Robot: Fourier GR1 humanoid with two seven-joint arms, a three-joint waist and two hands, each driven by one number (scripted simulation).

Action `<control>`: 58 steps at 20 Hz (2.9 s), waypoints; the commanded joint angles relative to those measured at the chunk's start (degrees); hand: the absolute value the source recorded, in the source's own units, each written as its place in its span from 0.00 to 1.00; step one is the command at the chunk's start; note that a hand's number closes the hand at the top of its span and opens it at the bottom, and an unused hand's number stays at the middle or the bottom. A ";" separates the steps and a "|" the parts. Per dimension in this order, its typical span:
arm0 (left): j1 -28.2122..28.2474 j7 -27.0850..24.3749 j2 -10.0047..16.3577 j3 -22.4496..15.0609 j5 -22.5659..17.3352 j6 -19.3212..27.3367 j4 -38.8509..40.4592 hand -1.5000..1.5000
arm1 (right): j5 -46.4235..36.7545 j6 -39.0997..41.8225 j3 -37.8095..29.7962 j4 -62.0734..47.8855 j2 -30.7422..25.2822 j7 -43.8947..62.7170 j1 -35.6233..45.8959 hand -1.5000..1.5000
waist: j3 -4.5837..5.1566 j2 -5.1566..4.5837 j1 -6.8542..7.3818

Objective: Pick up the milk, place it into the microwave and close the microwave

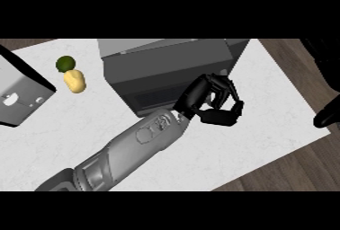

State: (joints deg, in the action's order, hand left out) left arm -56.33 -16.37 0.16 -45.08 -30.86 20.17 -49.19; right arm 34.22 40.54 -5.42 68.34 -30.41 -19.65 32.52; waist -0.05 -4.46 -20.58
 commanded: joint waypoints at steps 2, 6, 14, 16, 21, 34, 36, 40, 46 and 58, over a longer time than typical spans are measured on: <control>-4.11 -0.73 -0.15 0.78 -2.45 1.01 3.26 1.00 | 2.18 2.31 -0.39 0.13 -1.05 0.68 2.02 0.00 | -0.09 -0.74 -1.72; -6.33 -0.90 -0.11 1.25 -4.13 2.14 4.75 1.00 | 3.06 2.73 -0.35 0.06 -1.71 1.94 2.92 0.00 | -0.16 -1.10 -3.00; -8.44 -1.61 -0.06 1.58 -6.31 4.39 6.47 1.00 | 4.66 3.99 -0.96 -0.28 -4.02 3.87 5.05 0.00 | -0.28 -1.53 -4.76; -7.90 -2.18 -0.05 0.71 -6.53 5.68 5.96 1.00 | 4.81 3.86 -1.03 -0.64 -4.40 4.42 5.76 0.00 | -0.28 -1.71 -5.10; -7.70 -2.73 -0.02 0.38 -7.66 7.16 5.54 1.00 | 5.43 4.52 -1.32 -1.18 -5.48 5.19 7.25 0.00 | -0.29 -2.13 -5.03; -7.94 -3.68 0.01 -0.83 -9.47 11.11 5.15 1.00 | 8.14 6.39 -2.12 -3.22 -7.11 6.87 9.09 0.00 | -0.44 -2.25 -5.86; -8.03 -3.73 0.01 -1.28 -9.98 11.46 4.35 1.00 | 8.35 6.63 -1.82 -3.13 -6.92 7.12 9.62 0.00 | -0.38 -2.13 -6.03; -8.51 -3.81 0.02 -1.85 -10.20 12.38 4.28 1.00 | 9.25 7.10 -1.86 -3.68 -7.17 7.77 10.37 0.00 | -0.44 -2.15 -6.30; -5.57 -2.93 -0.10 4.24 -13.75 21.91 9.35 1.00 | 10.71 7.15 -3.71 -5.24 -9.00 8.21 9.66 0.00 | -0.44 -1.88 -2.90; -5.43 -3.42 3.01 0.44 -17.21 15.86 14.54 1.00 | 12.36 7.35 -7.22 -5.29 -13.03 8.23 8.76 0.00 | -0.18 -2.06 1.84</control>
State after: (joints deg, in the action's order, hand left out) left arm -64.58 -20.00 -0.12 -48.71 -46.62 33.81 -43.34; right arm 46.13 47.16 -11.89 62.95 -42.46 -11.23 41.95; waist -0.41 -6.23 -20.96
